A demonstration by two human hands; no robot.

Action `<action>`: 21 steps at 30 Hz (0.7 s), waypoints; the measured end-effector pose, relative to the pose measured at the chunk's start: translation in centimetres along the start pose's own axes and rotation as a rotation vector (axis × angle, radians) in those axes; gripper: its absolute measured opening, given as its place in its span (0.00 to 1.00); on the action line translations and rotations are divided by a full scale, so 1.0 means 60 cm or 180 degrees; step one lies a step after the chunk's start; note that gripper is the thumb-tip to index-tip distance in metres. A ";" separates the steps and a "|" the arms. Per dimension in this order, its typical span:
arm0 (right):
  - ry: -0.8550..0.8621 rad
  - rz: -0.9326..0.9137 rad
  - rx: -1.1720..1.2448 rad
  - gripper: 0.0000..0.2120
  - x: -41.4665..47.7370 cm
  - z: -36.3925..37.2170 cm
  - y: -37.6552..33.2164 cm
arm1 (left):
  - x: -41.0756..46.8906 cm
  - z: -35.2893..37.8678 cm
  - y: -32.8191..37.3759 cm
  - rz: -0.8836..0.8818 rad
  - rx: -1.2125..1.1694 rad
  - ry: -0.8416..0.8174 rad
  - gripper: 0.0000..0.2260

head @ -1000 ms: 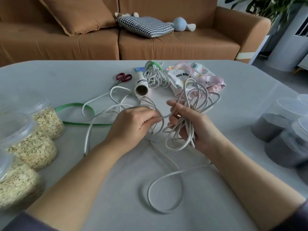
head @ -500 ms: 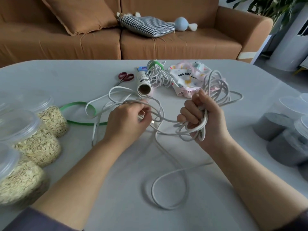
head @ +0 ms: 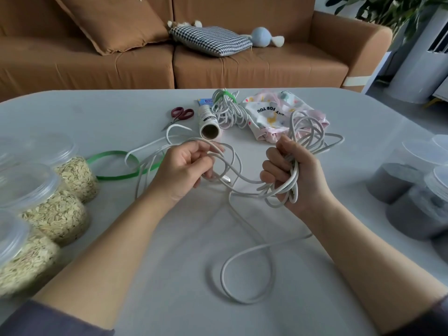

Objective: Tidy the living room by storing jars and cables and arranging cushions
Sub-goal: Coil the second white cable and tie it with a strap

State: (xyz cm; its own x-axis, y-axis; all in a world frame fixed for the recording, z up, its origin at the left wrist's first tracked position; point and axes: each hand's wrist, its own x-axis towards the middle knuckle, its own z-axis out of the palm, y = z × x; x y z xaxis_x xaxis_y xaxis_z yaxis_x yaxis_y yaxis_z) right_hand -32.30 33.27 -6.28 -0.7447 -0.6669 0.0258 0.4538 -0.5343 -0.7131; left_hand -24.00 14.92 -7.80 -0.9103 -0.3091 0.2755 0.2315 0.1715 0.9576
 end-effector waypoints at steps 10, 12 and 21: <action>0.0089 0.0075 0.0113 0.17 0.002 -0.001 0.001 | 0.013 -0.028 0.005 0.0009 -0.0907 0.0245 0.08; 0.0084 0.0048 0.0123 0.17 0.002 -0.001 0.000 | 0.016 -0.026 0.004 0.0032 -0.0895 0.0389 0.10; -0.0039 0.0613 -0.0085 0.12 0.001 -0.010 -0.011 | 0.014 -0.036 -0.004 0.0312 0.0219 0.0832 0.04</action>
State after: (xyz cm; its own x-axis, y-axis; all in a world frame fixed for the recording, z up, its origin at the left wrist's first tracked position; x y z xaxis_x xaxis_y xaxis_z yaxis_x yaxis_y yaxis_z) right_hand -32.93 33.92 -6.20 -0.6393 -0.7618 -0.1045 0.5741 -0.3825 -0.7240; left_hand -24.10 12.59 -7.60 -0.7632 -0.5171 0.3875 0.2821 0.2729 0.9197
